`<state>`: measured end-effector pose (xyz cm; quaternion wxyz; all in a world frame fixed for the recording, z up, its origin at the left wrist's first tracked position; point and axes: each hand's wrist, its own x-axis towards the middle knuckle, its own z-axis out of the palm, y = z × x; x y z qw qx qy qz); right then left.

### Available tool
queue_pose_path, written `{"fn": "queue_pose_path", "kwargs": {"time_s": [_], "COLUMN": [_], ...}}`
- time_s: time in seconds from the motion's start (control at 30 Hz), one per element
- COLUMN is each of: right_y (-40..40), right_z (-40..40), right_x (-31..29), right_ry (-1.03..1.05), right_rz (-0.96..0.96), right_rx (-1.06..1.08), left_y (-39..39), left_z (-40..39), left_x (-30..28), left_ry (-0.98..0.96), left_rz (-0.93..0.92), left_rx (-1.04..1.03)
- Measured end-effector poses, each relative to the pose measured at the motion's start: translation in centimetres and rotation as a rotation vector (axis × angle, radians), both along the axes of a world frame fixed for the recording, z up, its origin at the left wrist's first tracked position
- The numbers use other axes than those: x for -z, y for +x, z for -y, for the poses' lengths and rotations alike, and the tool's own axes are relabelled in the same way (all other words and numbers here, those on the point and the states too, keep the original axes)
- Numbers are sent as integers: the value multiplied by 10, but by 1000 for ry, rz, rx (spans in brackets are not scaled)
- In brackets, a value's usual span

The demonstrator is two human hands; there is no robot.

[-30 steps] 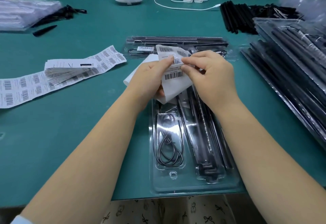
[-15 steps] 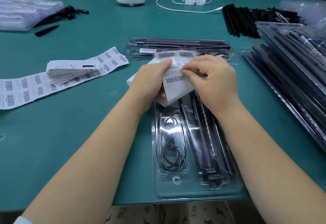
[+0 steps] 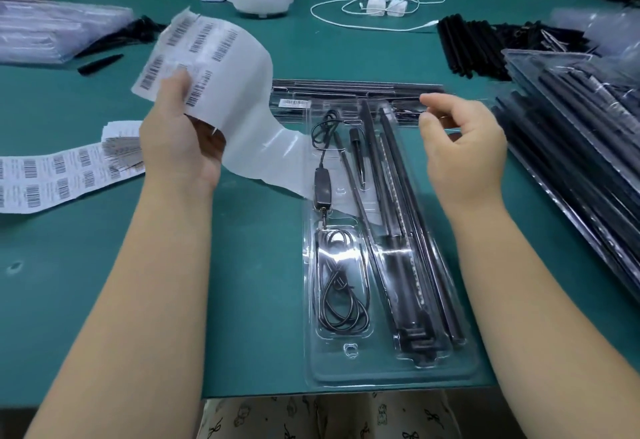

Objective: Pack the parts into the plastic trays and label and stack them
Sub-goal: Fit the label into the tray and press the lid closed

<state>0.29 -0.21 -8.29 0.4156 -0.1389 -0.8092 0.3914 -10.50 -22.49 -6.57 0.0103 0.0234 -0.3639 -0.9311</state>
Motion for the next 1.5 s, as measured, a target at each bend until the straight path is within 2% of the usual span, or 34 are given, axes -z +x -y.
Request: {"fn": "queue_pose_path", "kwargs": {"time_s": [0.07, 0.2, 0.3, 0.47, 0.6, 0.67, 0.73, 0.8, 0.87, 0.9, 1.0, 1.07, 1.13, 1.23, 1.33, 1.4, 1.5], "right_y": [1, 4, 5, 1, 0, -2, -4, -5, -6, -6, -6, -8, -9, -6, -2, -2, -2], "right_z": [1, 8, 14, 20, 21, 17, 13, 10, 3, 1, -8, -16, -23, -32, -38, -40, -44], "right_x": [-1, -4, -1, 4, 5, 6, 5, 2, 1, 0, 1, 1, -2, -5, -1, 1, 2], "right_ry": [18, 45, 148, 228, 209, 221, 23, -311, -465, -488, -704, -924, -1091, -1269, -1383, -1456, -1522], "right_rz": [10, -6, 61, 151, 136, 193, 293, 282, 208, 185, 130, 15, -112, -227, -277, -301, -385], "right_rx": [-8, -113, -226, -261, -245, -201, -195, -275, -312, -294, -215, -213, -221, -167, -75, -62, -58], "left_y": [1, 17, 29, 36, 39, 38, 38, 39, 36, 32, 10, -6, -15, -19, -22, -23, -23], "left_z": [-4, -24, -39, -47, -51, -50, -48, -47, -44, -42, -21, -1, 12, 12, 11, 14, 16], "left_x": [1, 5, 11, 17, 20, 19, 18, 14, 11, 10, 13, 23, 32, 40, 44, 46, 49], "left_ry": [-135, -577, -717, -805, -796, -772, -729, -686, -701, -767, -1222, -1582, -1831, -2035, -2083, -2096, -2146], "left_rz": [7, -89, -190, -255, -279, -289, -311, -327, -330, -327, -270, -135, 34, 114, 99, 115, 135], "left_rx": [53, 277, 441, 584, 622, 632, 655, 638, 497, 348, -241, -403, -378, -263, -255, -287, -225]}}
